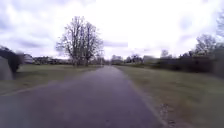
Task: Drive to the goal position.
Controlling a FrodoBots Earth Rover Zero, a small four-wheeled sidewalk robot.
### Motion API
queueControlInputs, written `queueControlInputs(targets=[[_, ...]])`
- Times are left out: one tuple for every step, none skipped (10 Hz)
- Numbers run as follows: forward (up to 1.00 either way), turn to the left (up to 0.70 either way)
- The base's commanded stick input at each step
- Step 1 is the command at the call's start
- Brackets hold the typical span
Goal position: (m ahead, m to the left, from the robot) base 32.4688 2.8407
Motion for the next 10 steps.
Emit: queueControlInputs(targets=[[1.0, 0.0], [1.0, 0.0], [1.0, 0.0], [1.0, 0.0], [1.0, 0.0], [1.0, 0.0], [1.0, 0.0], [1.0, 0.0], [1.0, 0.0], [1.0, 0.0]])
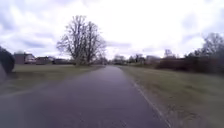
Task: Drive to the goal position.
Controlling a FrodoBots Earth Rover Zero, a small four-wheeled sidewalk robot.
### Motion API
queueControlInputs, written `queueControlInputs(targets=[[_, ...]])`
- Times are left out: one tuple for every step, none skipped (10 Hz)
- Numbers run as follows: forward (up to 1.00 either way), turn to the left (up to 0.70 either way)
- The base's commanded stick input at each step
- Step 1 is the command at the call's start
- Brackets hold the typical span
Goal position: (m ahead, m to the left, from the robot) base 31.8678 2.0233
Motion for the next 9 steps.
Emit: queueControlInputs(targets=[[1.0, 0.0], [1.0, 0.0], [1.0, 0.0], [1.0, 0.0], [1.0, 0.0], [1.0, 0.0], [1.0, 0.0], [1.0, 0.0], [1.0, 0.0]])
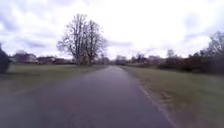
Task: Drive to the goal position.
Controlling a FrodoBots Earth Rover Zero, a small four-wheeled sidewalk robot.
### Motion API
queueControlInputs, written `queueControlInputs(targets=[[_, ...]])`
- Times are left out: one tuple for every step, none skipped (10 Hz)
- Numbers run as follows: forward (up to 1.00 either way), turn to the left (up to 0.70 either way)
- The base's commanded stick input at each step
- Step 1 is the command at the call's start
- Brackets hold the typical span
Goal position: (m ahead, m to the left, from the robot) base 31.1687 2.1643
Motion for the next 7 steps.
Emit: queueControlInputs(targets=[[1.0, 0.0], [1.0, -0.4], [1.0, -0.4], [1.0, -0.4], [1.0, -0.26], [1.0, 0.0], [1.0, 0.0]])
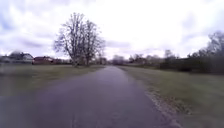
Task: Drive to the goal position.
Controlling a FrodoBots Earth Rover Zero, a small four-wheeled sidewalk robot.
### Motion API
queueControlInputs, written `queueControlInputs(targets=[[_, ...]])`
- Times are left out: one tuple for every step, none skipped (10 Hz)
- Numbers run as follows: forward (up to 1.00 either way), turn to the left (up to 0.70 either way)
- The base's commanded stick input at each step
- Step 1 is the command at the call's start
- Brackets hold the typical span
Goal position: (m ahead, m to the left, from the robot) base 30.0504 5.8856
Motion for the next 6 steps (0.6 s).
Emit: queueControlInputs(targets=[[1.0, 0.0], [1.0, 0.0], [1.0, 0.0], [1.0, 0.0], [1.0, 0.0], [1.0, 0.0]])
